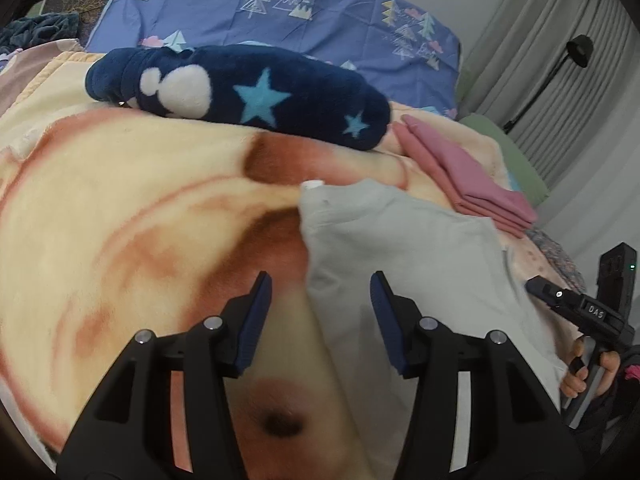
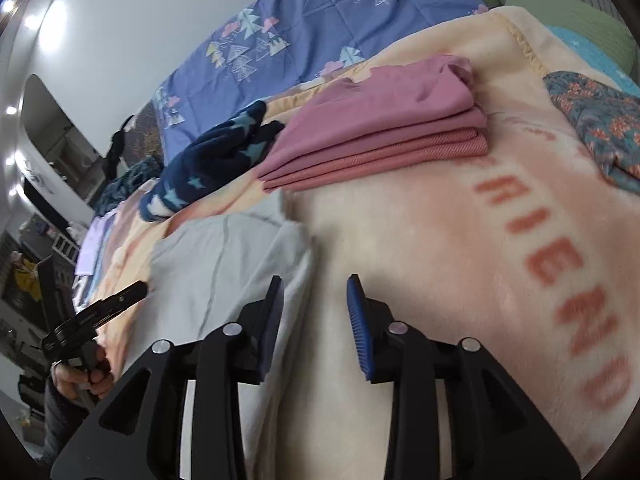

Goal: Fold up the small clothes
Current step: 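Grasp the folded grey shirt with both grippers at its sides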

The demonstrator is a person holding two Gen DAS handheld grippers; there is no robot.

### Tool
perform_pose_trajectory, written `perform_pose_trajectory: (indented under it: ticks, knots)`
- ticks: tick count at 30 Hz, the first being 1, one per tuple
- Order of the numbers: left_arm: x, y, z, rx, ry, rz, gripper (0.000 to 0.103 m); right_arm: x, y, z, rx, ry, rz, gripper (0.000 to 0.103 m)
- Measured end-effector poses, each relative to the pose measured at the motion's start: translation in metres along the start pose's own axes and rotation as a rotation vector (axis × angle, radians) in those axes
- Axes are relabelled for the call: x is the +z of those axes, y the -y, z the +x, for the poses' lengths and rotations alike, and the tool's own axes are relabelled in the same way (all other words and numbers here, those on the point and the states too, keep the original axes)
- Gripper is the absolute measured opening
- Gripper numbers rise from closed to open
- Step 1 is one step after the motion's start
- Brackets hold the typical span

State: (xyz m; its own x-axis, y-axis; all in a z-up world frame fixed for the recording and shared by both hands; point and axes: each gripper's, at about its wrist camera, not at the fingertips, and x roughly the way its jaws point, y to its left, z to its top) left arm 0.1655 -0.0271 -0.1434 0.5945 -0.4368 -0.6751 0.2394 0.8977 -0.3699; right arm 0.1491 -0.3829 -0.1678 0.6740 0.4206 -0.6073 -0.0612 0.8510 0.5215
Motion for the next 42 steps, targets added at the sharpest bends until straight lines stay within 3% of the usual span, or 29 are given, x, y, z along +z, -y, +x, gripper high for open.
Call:
perform_pose_trajectory:
  ticks: [3,5,12,22,29,37,42]
  knots:
    - [-0.007,0.016,-0.008,-0.053,-0.021,0.054,0.057,-0.006,-0.011,-0.005,0.060,-0.035,-0.047,0.056]
    - [-0.014,0.026,-0.008,-0.054,-0.038,0.093,0.063,-0.009,-0.020,-0.001,0.072,-0.073,-0.087,0.059]
    - [-0.035,0.024,0.014,-0.055,-0.121,0.094,0.064,-0.019,-0.023,0.016,0.071,-0.141,-0.091,0.059]
    - [-0.033,0.027,0.022,-0.080,-0.135,0.116,0.068,-0.020,-0.021,0.009,0.078,-0.205,-0.118,0.059]
    - [-0.027,0.033,0.036,-0.083,-0.143,0.131,0.073,-0.004,-0.021,0.046,0.151,-0.256,-0.099,0.063]
    - [-0.018,0.033,0.046,-0.095,-0.146,0.111,0.074,0.011,-0.027,0.063,0.193,-0.254,-0.111,0.063]
    - [-0.022,0.036,0.037,-0.095,-0.144,0.118,0.072,0.008,-0.027,0.052,0.197,-0.253,-0.114,0.056]
